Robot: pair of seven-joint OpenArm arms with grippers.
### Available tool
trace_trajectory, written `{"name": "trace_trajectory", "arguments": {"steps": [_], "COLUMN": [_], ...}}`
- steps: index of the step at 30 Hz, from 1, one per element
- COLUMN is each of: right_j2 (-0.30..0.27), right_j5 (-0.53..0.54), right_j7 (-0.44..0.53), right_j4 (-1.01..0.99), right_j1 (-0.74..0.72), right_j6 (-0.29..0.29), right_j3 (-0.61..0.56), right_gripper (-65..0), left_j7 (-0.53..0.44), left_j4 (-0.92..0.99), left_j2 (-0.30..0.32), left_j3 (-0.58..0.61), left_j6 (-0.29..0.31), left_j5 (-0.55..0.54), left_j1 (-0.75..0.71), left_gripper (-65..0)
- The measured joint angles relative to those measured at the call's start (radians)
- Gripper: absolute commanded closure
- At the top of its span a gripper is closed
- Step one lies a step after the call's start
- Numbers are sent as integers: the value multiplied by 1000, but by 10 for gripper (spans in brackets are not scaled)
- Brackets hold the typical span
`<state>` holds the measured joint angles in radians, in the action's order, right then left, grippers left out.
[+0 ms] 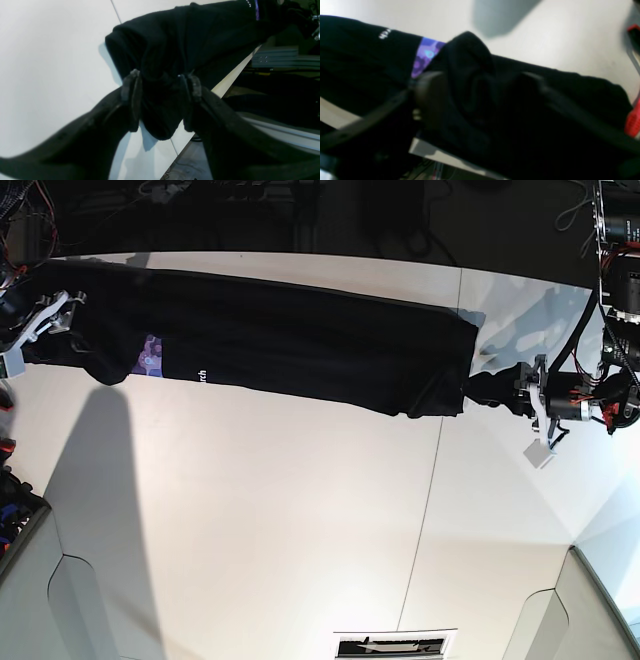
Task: Layout the t-shirt on the table in an organized manner, then fold the t-shirt properly
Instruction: 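Swing the left gripper's shirt end toward the right gripper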
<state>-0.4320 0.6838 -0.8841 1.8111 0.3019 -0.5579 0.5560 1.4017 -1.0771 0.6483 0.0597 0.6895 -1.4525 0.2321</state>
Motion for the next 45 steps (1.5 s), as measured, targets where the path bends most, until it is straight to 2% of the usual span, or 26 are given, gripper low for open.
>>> {"name": "trace_trajectory", "arguments": {"steps": [3, 7, 12, 14, 17, 23, 27, 28, 29, 31, 32, 33, 37, 42, 45], "right_j2": [0, 1, 6, 17, 40, 85, 86, 86, 86, 86, 86, 86, 86, 82, 83], "right_j5": [0, 0, 0, 0, 8, 12, 12, 12, 12, 12, 12, 12, 12, 16, 17], "right_j7": [0, 0, 0, 0, 0, 0, -7, -7, -8, -7, -7, -7, -4, 9, 11], "right_j4": [0, 0, 0, 0, 0, 0, 0, 0, 0, 0, 0, 0, -1, -1, -1], "right_j1": [0, 0, 0, 0, 0, 0, 0, 0, 0, 0, 0, 0, 0, -6, -5], "right_j6": [0, 0, 0, 0, 0, 1, 1, 1, 0, 1, 1, 1, 1, 1, 1], "right_j3": [0, 0, 0, 0, 0, 0, -2, -2, -2, -2, -2, -2, -2, -2, -2], "right_gripper": [-449, -449, -449, -449, -449, -449, -449, -449, -449, -449, -449, -449, -449, -449, -449], "left_j7": [0, -2, -43, -87, -102, -110, -150, -179, -214, -256, -291, -327, -360, -374, -424], "left_j4": [0, 0, 0, -1, -1, -1, -3, -4, -5, -14, -14, -14, -10, -6, -1], "left_j2": [0, 0, -5, -11, -26, -106, -162, -174, -185, -201, -205, -208, -201, -129, -77], "left_j3": [0, -1, -2, -2, -2, -3, -7, -8, -8, -7, -6, -6, -5, -3, -3], "left_j6": [0, 0, 0, 0, 0, 0, 9, 13, 15, 18, 26, 25, 33, 14, 6], "left_j5": [0, -3, -3, 23, 28, 39, 108, 134, 167, 247, 288, 318, 428, 612, 713], "left_j1": [-17, -64, -102, -102, -96, -82, -79, -77, -76, -74, -73, -74, -33, 62, 109], "left_gripper": [-295, -380, -384, -385, -385, -385, -380, -342, -263, -38, 0, 0, 0, 0, 0]}}
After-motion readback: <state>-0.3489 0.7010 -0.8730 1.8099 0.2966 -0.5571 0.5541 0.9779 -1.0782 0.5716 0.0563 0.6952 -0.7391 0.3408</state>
